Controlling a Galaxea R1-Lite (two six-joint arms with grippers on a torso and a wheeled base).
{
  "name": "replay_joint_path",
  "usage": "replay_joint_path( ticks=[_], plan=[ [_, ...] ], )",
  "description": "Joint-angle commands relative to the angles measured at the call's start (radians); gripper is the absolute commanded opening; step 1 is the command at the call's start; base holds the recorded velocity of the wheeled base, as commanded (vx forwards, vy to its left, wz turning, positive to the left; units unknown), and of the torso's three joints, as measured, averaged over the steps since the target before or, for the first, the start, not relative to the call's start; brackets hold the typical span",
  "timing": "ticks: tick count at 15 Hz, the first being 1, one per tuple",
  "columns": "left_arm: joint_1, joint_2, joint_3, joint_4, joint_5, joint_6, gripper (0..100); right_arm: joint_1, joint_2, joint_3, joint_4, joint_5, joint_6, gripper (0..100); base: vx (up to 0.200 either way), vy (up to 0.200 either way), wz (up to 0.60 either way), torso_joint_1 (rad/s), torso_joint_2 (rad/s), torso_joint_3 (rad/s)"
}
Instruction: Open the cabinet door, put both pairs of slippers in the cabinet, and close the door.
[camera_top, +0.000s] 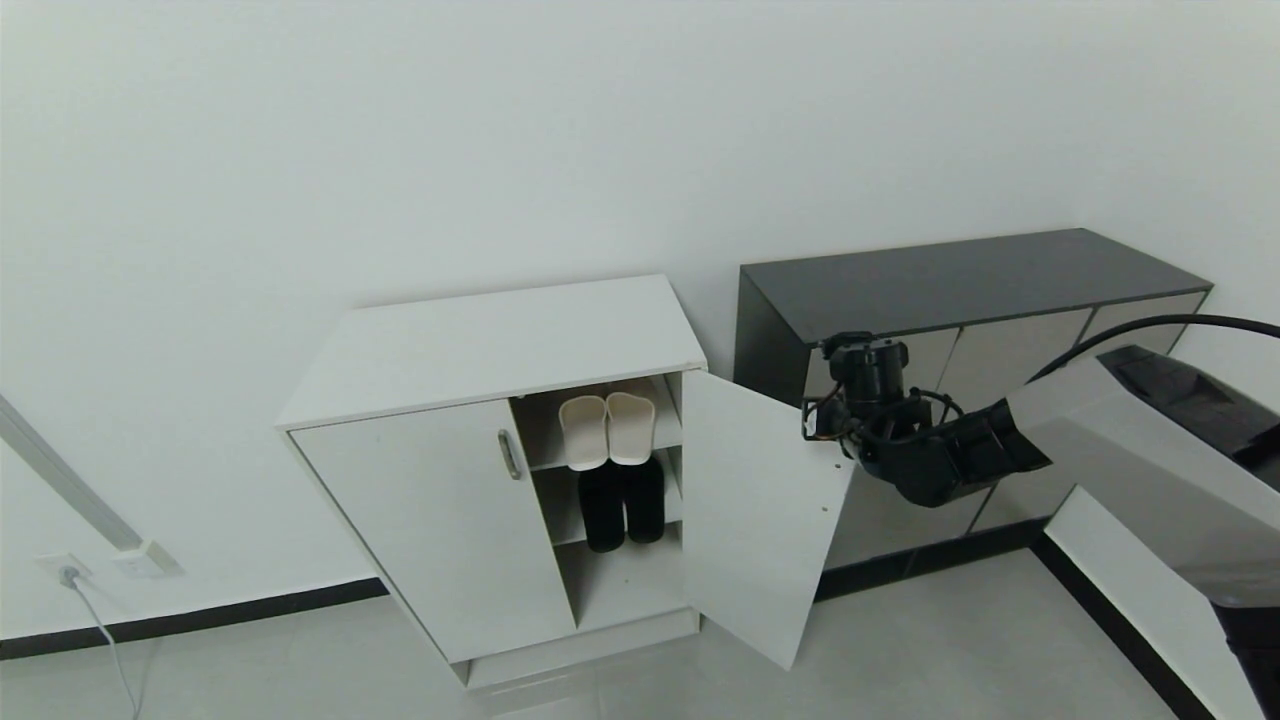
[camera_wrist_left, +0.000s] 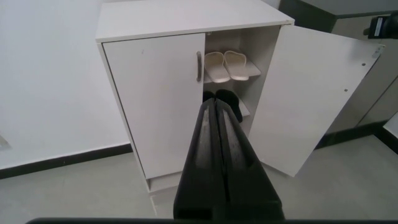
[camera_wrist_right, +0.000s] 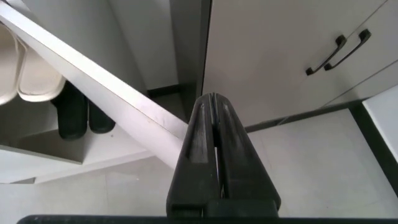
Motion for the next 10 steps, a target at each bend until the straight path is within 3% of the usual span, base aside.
replay_joint_path(
  ticks=[1, 10],
  plan=[
    [0.0, 0.0, 0.0, 0.0, 0.0, 0.0, 0, 0.002, 0.012, 0.0, -0.001, 0.0, 0.0, 0, 0.0, 0.0, 0.0, 0.0, 0.0, 0.0],
    [0.0, 0.0, 0.0, 0.0, 0.002, -0.002, 0, 0.034, 0.011, 0.017, -0.001, -0.003, -0.003, 0, 0.0, 0.0, 0.0, 0.0, 0.0, 0.0]
  ],
)
